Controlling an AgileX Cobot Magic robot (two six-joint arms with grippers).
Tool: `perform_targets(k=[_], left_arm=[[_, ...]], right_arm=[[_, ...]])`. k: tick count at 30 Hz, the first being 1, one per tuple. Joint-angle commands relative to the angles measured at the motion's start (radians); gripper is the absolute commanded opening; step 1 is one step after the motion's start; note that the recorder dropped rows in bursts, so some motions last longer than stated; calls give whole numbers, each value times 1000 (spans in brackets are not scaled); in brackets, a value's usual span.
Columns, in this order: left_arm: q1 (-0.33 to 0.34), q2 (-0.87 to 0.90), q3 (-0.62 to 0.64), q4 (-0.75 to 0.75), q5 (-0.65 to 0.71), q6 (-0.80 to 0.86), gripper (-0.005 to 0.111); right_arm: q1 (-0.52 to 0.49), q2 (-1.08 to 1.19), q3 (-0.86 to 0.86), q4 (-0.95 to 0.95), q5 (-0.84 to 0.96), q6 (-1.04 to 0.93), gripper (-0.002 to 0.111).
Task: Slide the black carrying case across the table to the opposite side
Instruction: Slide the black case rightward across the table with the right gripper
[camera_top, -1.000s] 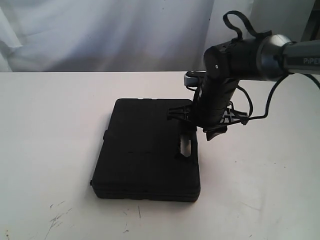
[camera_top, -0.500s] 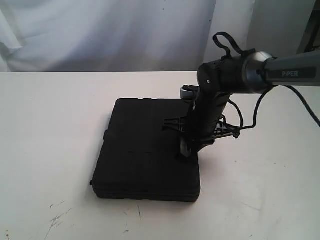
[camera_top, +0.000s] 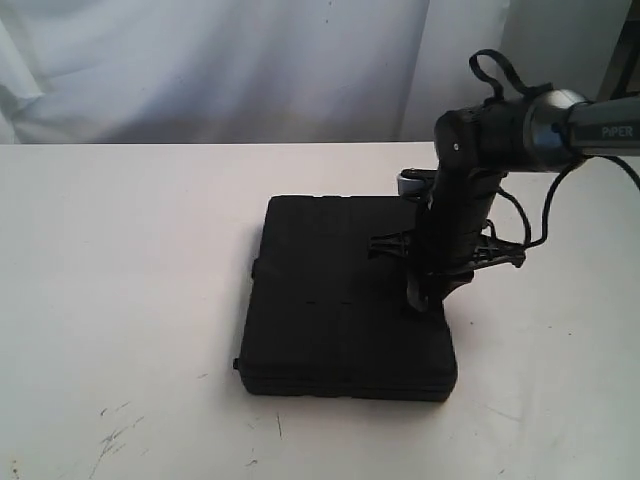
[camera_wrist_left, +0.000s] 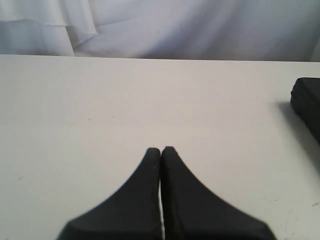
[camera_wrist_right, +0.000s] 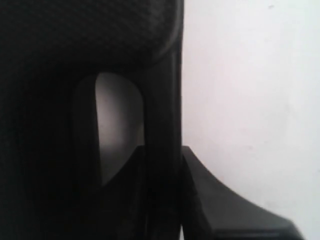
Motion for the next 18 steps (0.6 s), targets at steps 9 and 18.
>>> perform_targets(k=[9, 18], left_arm=[[3, -4, 5, 3, -14, -9, 0], [3, -4, 5, 3, -14, -9, 0]], right_arm=[[-102, -18, 3, -143, 104, -52, 0], [-133, -20, 3, -169, 119, -52, 0]])
